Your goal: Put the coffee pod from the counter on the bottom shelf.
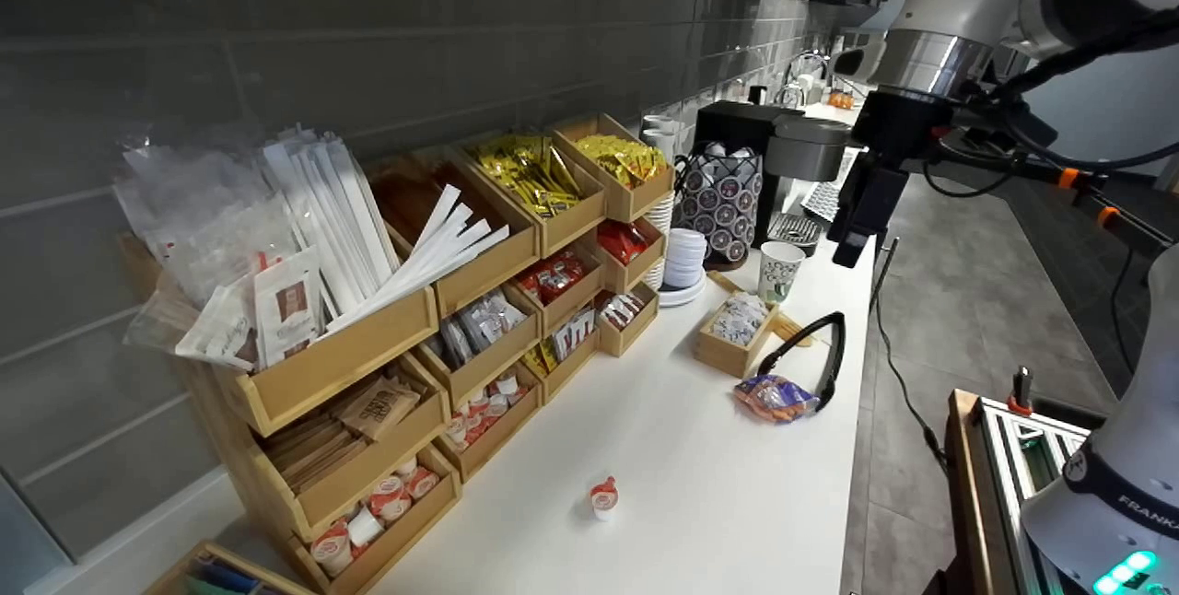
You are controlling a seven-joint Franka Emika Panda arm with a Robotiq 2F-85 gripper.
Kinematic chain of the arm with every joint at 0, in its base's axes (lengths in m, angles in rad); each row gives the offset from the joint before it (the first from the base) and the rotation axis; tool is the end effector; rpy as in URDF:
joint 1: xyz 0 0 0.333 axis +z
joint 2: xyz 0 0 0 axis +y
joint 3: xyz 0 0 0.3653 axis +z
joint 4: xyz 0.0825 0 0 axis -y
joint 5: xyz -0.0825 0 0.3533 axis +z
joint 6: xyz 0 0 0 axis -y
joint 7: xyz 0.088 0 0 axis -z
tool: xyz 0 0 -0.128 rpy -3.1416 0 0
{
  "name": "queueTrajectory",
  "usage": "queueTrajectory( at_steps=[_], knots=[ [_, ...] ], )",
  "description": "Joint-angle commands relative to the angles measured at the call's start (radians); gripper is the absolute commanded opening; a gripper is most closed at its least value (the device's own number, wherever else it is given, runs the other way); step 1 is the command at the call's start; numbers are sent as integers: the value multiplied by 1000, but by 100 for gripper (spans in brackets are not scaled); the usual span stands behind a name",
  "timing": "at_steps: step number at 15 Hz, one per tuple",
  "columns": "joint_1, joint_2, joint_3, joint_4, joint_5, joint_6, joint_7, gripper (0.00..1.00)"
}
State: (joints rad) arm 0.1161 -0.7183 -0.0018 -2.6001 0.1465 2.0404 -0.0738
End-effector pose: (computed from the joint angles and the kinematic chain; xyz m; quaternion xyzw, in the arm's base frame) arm 0.2875 0.0438 0.5210 -0.9924 -0.0658 -0.0776 0.0699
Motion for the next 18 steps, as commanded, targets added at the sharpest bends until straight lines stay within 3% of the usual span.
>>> queueTrajectory(
  at_steps=[1,5,8,11,15,17,18],
  knots=[
    [12,157,-2,0,36,165,-31,100],
    [85,402,-11,72,123,311,-122,100],
    [133,578,14,161,216,324,-184,100],
    [135,718,66,246,264,305,-219,100],
    [110,863,139,327,246,314,-214,100],
    [88,909,164,362,271,287,-247,100],
    [90,856,169,312,231,320,-197,100]
  ],
)
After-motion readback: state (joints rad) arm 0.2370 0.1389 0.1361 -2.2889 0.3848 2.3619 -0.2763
